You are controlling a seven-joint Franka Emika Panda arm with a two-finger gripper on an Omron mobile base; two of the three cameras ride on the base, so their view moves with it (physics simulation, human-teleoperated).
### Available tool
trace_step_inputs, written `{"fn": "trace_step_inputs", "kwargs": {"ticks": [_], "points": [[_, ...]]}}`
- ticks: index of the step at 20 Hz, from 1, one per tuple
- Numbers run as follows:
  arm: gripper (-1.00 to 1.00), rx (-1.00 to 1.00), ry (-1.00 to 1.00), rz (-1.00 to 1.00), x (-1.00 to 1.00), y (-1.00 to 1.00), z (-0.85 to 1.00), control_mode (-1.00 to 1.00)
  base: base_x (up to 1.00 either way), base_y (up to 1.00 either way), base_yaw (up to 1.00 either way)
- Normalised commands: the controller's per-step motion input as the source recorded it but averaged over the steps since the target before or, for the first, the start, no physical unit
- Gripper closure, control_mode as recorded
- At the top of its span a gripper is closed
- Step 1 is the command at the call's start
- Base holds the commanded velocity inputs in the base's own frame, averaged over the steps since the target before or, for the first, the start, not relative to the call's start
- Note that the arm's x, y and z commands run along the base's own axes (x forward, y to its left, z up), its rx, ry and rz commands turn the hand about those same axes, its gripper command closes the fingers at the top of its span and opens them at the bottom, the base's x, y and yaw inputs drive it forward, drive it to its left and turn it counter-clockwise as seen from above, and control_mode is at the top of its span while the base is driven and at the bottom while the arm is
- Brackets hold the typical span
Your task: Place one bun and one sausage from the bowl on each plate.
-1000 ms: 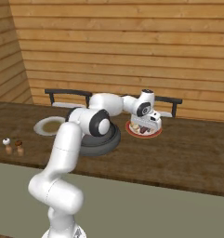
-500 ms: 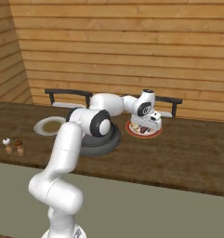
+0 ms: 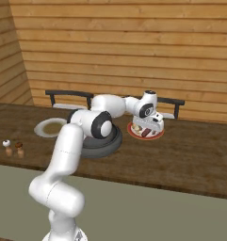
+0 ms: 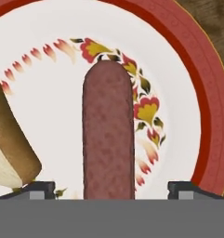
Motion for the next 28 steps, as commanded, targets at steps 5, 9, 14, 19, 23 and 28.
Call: {"fn": "trace_step_inputs", "kwargs": {"ticks": [5,9,14,19,23,28], "points": [[-1.0,0.0,-0.09,-0.03,-0.84,0.12,0.34,-1.0,0.0,0.0,0.0],[-1.0,0.0,-0.19,-0.08,-0.61,0.55,0.64,-1.0,0.0,0.0,0.0],[-1.0,0.0,-0.18,-0.14,-0.28,0.73,0.39,-1.0,0.0,0.0,0.0],[-1.0,0.0,-0.04,-0.09,-0.2,0.76,0.42,-1.0,0.0,0.0,0.0],[-1.0,0.0,-0.01,-0.06,0.0,0.75,0.33,-1.0,0.0,0.0,0.0],[-1.0,0.02,0.0,-0.05,0.02,0.78,0.09,-1.0,0.0,0.0,0.0]]}}
